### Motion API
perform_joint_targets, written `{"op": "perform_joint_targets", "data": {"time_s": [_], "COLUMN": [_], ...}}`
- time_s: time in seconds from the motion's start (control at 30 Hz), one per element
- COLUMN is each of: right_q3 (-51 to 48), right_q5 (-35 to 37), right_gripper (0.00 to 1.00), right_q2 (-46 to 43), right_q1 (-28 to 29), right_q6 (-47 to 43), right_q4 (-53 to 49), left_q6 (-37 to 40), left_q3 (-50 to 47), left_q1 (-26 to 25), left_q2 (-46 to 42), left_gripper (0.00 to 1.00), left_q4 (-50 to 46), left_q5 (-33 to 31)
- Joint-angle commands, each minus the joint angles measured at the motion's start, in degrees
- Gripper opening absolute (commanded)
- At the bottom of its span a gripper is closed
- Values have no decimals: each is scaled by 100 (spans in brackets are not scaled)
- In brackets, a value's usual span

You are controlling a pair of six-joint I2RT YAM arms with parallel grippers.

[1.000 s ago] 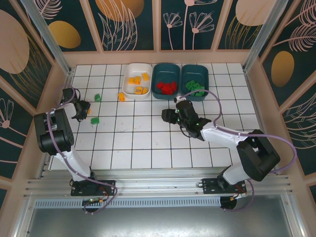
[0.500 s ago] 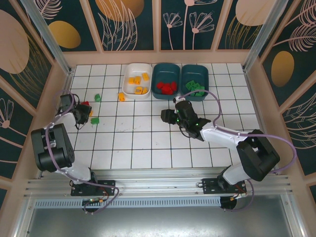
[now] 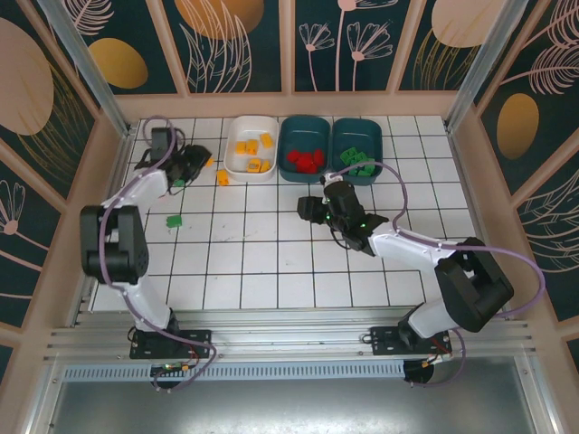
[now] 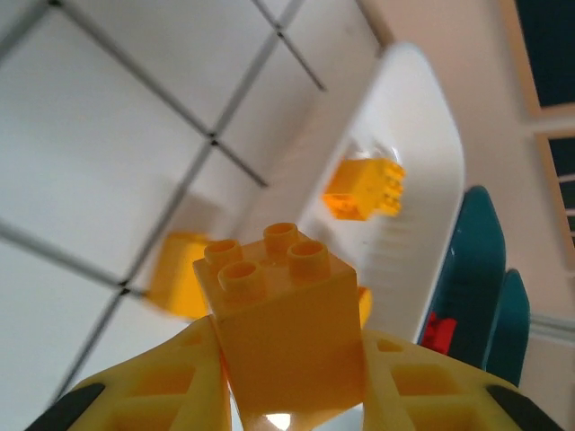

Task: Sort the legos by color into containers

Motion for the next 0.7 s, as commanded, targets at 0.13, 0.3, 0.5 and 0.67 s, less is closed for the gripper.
{"op": "perform_joint_targets", "data": {"time_s": [0.13, 0.3, 0.5, 0.67], "right_q3": [-194, -226, -232, -239], "right_q5": [236, 247, 254, 127], "right_gripper": [59, 59, 60, 60], "right_q2": [-420, -557, -636, -643], "right_q1": [-243, -364, -372, -344], "right_q6": [-40, -88, -119, -99], "right_q4": [-162, -228, -259, -148], "left_q6": [539, 746, 1310, 1208], "left_q3": [1935, 2628, 2422, 1185], "left_q1": [-697, -827, -803, -387], "left_q2": [1586, 2008, 1276, -36], "left_gripper": [27, 52, 83, 86], "left_q4": [-771, -979, -974, -756], "left_q5": [243, 321, -1, -364]}}
